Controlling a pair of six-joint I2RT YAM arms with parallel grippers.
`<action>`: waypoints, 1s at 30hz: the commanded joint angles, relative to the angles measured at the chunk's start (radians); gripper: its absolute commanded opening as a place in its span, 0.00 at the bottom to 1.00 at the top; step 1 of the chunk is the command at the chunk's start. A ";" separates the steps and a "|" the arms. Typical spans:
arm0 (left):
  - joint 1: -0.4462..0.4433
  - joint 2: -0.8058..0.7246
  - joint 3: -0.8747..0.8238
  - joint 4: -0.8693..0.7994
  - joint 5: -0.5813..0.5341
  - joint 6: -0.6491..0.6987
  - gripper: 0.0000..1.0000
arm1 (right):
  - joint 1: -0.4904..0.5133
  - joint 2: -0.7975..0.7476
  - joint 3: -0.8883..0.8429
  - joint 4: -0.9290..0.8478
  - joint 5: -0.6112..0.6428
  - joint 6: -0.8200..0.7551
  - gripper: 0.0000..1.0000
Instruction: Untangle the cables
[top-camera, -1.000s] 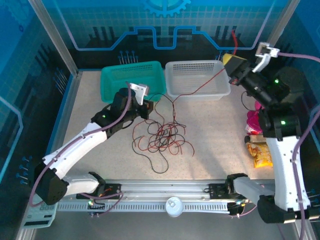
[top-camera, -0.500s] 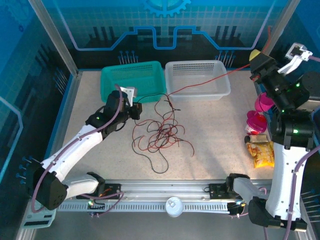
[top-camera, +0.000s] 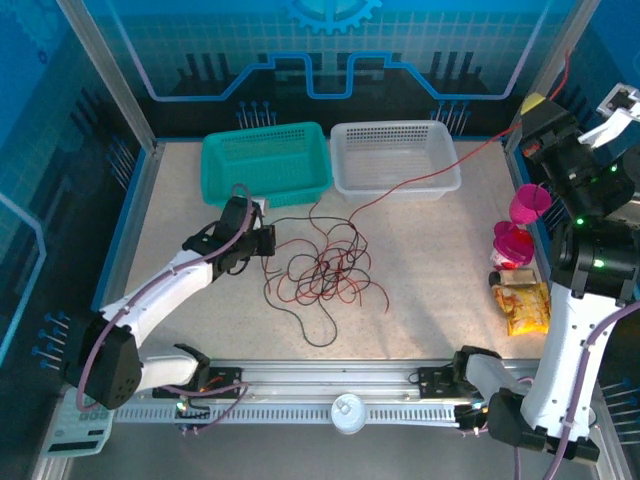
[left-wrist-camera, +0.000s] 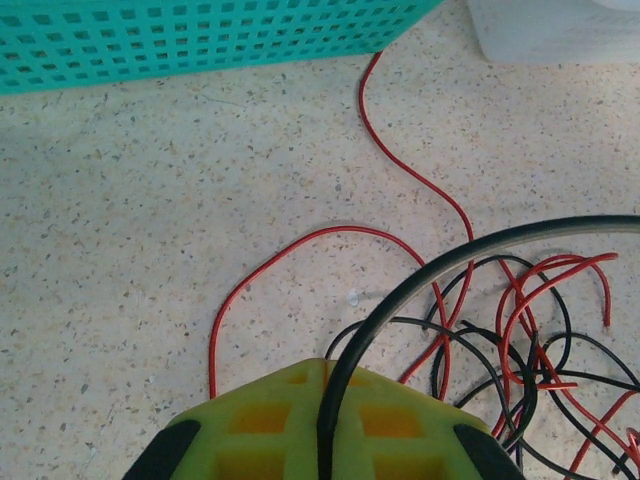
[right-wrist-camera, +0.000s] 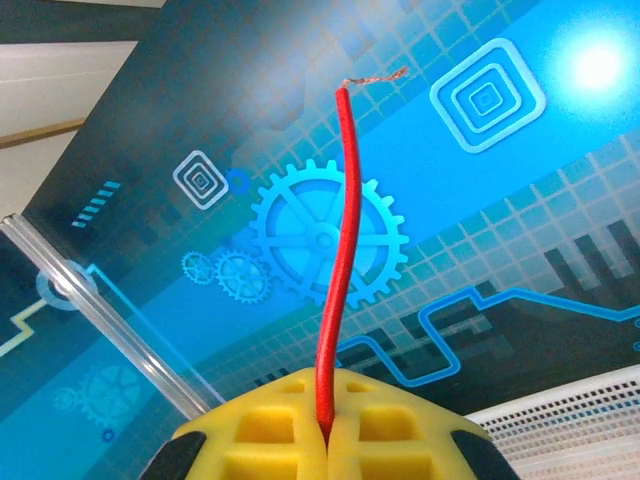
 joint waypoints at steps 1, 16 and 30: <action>0.017 0.010 -0.021 -0.011 -0.054 -0.017 0.00 | -0.018 0.001 0.032 0.029 -0.012 0.026 0.00; 0.069 0.035 -0.011 -0.013 0.038 -0.027 0.26 | 0.005 0.085 0.089 0.091 -0.203 0.088 0.00; 0.060 -0.200 0.123 -0.051 0.171 0.025 0.70 | 0.375 0.109 -0.027 0.027 -0.058 -0.100 0.00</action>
